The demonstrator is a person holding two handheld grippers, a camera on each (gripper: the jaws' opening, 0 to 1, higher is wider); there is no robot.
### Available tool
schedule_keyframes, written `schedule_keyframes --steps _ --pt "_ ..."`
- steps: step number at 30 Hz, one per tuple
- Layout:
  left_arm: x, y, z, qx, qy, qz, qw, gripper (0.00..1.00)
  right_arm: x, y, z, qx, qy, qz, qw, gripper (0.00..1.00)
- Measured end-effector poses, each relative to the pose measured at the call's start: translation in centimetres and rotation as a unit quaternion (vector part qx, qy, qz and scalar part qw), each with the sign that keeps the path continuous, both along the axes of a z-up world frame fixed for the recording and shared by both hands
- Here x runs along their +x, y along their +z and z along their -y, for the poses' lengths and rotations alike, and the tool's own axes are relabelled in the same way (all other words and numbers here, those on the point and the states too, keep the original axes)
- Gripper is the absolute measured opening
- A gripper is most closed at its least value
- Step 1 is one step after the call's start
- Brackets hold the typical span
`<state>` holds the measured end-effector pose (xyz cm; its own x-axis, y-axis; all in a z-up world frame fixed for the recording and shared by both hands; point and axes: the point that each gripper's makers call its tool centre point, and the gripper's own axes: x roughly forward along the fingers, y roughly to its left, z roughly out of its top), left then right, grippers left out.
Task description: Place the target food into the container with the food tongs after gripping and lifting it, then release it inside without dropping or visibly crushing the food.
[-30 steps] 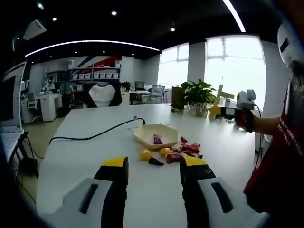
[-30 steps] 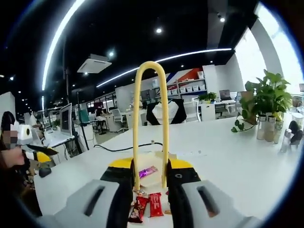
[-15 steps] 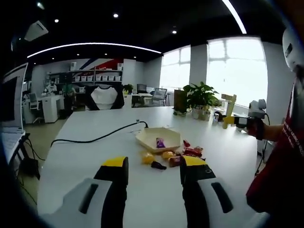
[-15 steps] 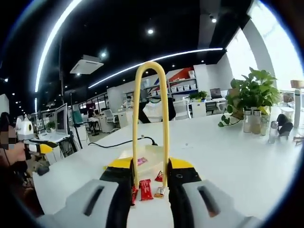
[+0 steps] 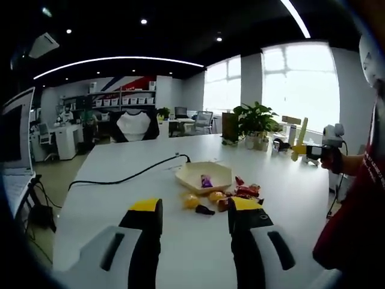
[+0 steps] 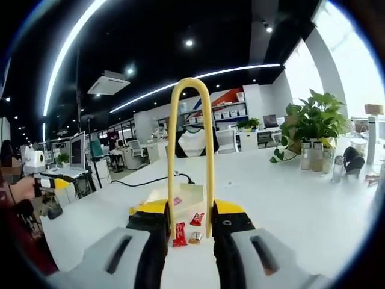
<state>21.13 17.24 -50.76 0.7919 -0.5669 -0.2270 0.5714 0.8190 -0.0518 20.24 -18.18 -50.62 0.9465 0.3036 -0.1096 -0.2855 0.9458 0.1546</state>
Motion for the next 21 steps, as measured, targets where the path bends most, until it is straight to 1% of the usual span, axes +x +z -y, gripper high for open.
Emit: schedule_keyframes --steps 3,7,13,16,18,21 --pt "0.3 0.1 0.0 -0.001 0.001 0.001 1.0 0.46 -0.3 -0.3 -0.1 -0.007 0.003 -0.004 1.0 0.24" --pt "0.4 0.0 0.0 0.004 0.0 0.002 1.0 0.46 -0.5 -0.6 -0.1 -0.006 0.005 -0.009 0.9999 0.24" --pt "0.5 -0.2 -0.3 0.002 0.003 0.001 1.0 0.46 -0.2 -0.5 -0.3 -0.001 0.006 -0.011 0.9999 0.23" --pt "0.4 -0.4 -0.6 0.005 0.005 0.0 1.0 0.46 0.1 -0.4 -0.6 -0.006 0.007 -0.008 0.9999 0.22" --pt "0.4 -0.5 -0.8 0.006 0.006 0.0 1.0 0.46 0.7 -0.4 -0.8 0.005 0.008 -0.01 0.9999 0.22" --pt "0.1 -0.7 -1.1 0.012 0.007 -0.004 0.9999 0.46 1.0 -0.5 -1.2 0.016 0.012 -0.011 0.9998 0.23"
